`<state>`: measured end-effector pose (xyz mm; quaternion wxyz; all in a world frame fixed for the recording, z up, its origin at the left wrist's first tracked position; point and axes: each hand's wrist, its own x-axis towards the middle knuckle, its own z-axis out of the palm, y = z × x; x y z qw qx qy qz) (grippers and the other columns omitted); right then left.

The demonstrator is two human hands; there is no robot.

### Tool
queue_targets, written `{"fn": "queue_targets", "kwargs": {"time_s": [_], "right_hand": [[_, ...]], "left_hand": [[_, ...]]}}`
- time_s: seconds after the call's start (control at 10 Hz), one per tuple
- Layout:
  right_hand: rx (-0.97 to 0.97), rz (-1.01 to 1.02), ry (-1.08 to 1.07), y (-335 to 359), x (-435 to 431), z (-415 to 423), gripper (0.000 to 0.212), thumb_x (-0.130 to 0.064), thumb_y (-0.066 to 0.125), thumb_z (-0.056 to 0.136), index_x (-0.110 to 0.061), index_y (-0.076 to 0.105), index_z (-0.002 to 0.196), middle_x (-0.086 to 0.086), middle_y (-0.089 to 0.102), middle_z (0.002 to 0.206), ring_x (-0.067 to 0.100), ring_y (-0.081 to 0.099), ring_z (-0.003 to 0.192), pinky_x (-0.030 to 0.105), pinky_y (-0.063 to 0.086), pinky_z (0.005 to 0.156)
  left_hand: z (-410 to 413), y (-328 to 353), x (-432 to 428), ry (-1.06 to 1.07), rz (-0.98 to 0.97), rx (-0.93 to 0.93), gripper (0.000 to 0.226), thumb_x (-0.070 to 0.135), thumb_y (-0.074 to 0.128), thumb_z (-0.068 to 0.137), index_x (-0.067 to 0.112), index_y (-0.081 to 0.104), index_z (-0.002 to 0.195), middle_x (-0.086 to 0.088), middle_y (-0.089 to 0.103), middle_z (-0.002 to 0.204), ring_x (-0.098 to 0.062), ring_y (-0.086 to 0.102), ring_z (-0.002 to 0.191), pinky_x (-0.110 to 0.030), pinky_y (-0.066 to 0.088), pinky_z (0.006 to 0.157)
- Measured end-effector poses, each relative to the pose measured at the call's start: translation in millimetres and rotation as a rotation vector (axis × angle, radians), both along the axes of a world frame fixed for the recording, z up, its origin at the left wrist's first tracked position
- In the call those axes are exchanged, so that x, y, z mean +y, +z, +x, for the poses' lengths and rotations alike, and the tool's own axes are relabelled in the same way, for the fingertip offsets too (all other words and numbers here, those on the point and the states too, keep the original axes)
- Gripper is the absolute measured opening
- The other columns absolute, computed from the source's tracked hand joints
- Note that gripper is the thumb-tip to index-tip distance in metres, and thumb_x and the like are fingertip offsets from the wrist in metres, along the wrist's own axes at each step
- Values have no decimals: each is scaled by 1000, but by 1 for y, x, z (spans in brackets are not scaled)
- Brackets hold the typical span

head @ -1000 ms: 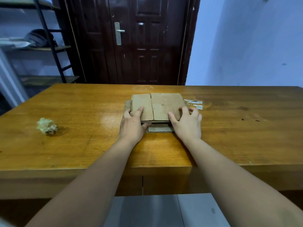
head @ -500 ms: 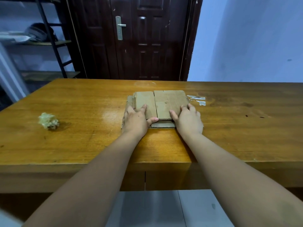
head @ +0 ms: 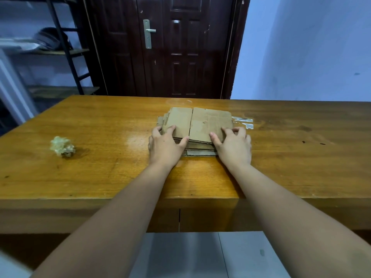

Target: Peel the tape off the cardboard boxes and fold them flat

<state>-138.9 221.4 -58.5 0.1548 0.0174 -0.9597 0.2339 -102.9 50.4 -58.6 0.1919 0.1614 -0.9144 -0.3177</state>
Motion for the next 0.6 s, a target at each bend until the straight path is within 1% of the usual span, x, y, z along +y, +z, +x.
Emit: {"fn": "queue_targets", "kwargs": {"time_s": [0.1,0.2,0.3,0.4,0.5,0.6], "right_hand": [[53,12,-3,2,0,1,64,-66,31,92,-26,48,138,10,37,141,31,32,130,46,30,106],[100,-64,26,3,0,3,60,-63,31,93,-27,47,138,10,34,146,29,28,135,47,29,108],[155,-117,58,2,-2,4,59,-61,32,93,-26,44,139,9,30,150,28,26,138,49,28,111],[240,-96,-12,3,-2,7,57,-60,30,94,-26,46,137,8,32,150,28,26,139,48,15,114],[305,-117,-39,2,0,13,51,-56,33,96,-25,49,133,8,34,147,28,25,138,49,12,113],[339,-156,-9,3,-3,24,43,-48,41,97,-25,49,132,8,37,142,27,26,135,47,15,111]], "left_hand": [[1,0,1,14,-30,21,59,60,42,91,30,40,142,-8,27,150,-30,29,135,-43,27,110],[5,1,0,30,-41,96,55,57,38,94,29,42,141,-8,28,149,-29,30,135,-44,26,111],[6,1,0,30,-29,192,51,52,39,95,26,43,140,-7,29,148,-27,33,133,-44,26,110],[7,2,0,20,-23,228,52,51,38,96,26,39,142,-8,29,149,-27,33,134,-45,23,111],[9,1,0,25,-3,269,56,50,38,96,28,31,147,-11,22,153,-28,26,138,-46,21,112],[15,4,-1,36,24,276,58,49,38,97,28,26,149,-10,17,156,-28,19,142,-45,20,113]]}}
